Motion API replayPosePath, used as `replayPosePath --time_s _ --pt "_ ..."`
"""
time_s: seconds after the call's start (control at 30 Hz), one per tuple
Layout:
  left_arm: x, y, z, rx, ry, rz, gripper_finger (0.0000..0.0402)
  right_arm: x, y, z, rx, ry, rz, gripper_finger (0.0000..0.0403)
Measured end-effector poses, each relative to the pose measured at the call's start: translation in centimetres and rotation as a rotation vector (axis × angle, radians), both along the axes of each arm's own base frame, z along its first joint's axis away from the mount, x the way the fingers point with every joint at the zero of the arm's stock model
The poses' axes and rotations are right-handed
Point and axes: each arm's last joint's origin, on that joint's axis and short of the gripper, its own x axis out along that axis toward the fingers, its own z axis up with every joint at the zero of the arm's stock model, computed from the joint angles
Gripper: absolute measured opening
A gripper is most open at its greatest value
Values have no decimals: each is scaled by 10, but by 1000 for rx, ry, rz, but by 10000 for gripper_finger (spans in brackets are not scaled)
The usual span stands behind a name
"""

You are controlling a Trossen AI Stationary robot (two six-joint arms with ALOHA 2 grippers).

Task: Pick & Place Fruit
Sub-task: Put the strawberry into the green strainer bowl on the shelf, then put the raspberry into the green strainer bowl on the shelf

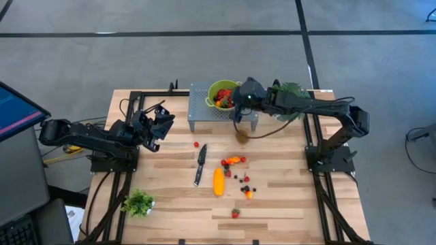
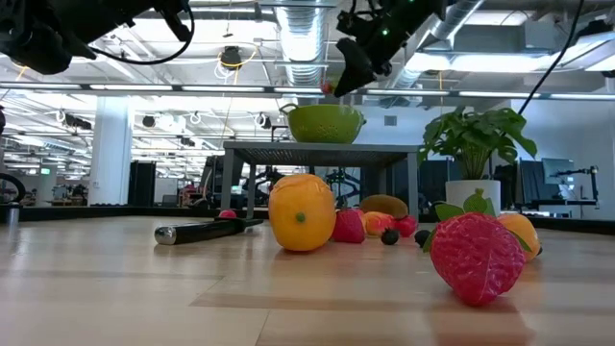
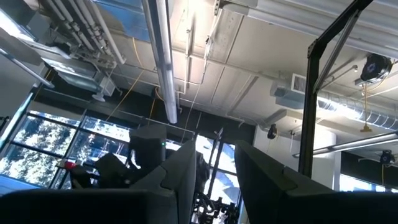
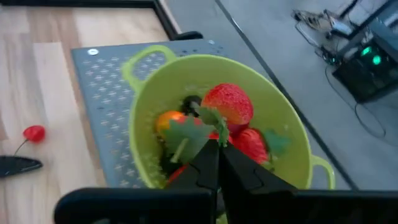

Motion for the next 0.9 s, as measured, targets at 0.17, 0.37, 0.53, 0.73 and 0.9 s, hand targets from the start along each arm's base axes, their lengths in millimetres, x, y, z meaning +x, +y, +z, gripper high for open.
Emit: replayPosePath --time_s 0.17,0.37,0.53,0.73,0.9 --pt "0 0 0 0 0 0 106 -2 -12 -3 43 -28 -72 8" --pt "0 0 0 0 0 0 106 -3 -12 -2 43 -32 -73 55" --pt "0 0 0 0 0 0 106 -3 -13 -2 37 -30 -70 103" --pt "0 0 0 0 0 0 106 1 -7 9 22 -51 -42 166" --pt "0 0 0 1 0 0 106 8 7 34 4 -115 2 208"
